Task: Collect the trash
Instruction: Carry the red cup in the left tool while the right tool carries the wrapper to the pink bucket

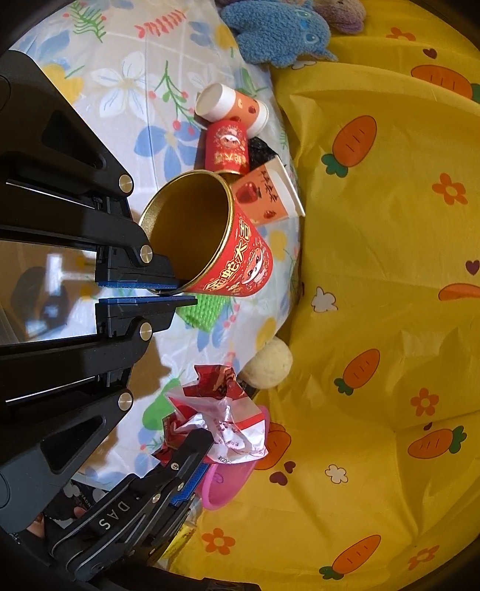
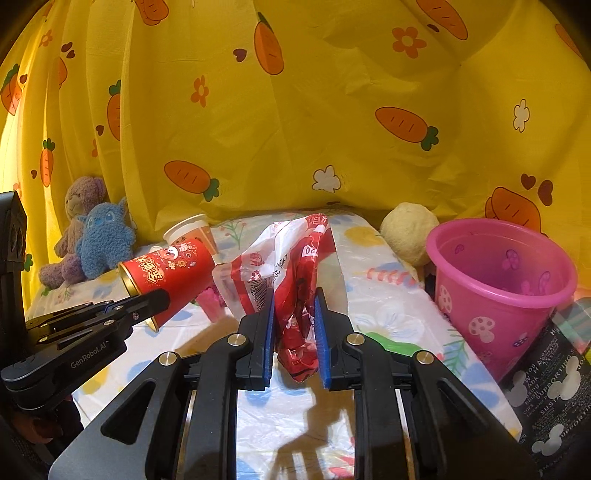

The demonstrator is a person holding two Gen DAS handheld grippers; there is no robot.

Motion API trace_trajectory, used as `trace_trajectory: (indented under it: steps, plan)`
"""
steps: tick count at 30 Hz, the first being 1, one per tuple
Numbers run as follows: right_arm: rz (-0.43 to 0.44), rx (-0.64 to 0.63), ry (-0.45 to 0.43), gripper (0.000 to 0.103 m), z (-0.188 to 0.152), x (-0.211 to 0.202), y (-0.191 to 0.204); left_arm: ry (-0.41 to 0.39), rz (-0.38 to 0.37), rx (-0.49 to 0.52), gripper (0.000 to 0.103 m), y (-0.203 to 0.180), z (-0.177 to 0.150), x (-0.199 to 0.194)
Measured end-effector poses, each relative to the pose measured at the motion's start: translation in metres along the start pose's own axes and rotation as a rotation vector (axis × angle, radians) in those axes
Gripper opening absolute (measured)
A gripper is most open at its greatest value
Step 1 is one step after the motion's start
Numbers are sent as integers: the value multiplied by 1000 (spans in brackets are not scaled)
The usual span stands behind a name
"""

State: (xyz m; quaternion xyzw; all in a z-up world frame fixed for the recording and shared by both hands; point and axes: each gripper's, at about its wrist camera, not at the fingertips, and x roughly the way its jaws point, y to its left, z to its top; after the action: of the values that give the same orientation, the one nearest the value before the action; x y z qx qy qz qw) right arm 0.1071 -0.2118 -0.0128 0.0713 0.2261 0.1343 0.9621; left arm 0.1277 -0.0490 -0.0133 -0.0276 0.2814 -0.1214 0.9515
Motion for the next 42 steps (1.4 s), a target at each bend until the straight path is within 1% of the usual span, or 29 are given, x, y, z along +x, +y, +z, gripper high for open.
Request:
trace_trajectory:
  steps: [12, 25, 39, 42]
  plan:
    - [-92, 56, -60, 20, 14, -17, -54, 2, -80, 100, 2, -62, 27, 27]
    - [-207, 126, -102, 20, 26, -31, -112, 18, -164, 189, 2, -121, 45, 61]
    - [-336, 183, -112, 20, 35, -24, -165, 10, -297, 258, 2, -179, 65, 103]
    - [-353, 192, -108, 20, 35, -20, -172, 15, -309, 271, 2, -189, 68, 116]
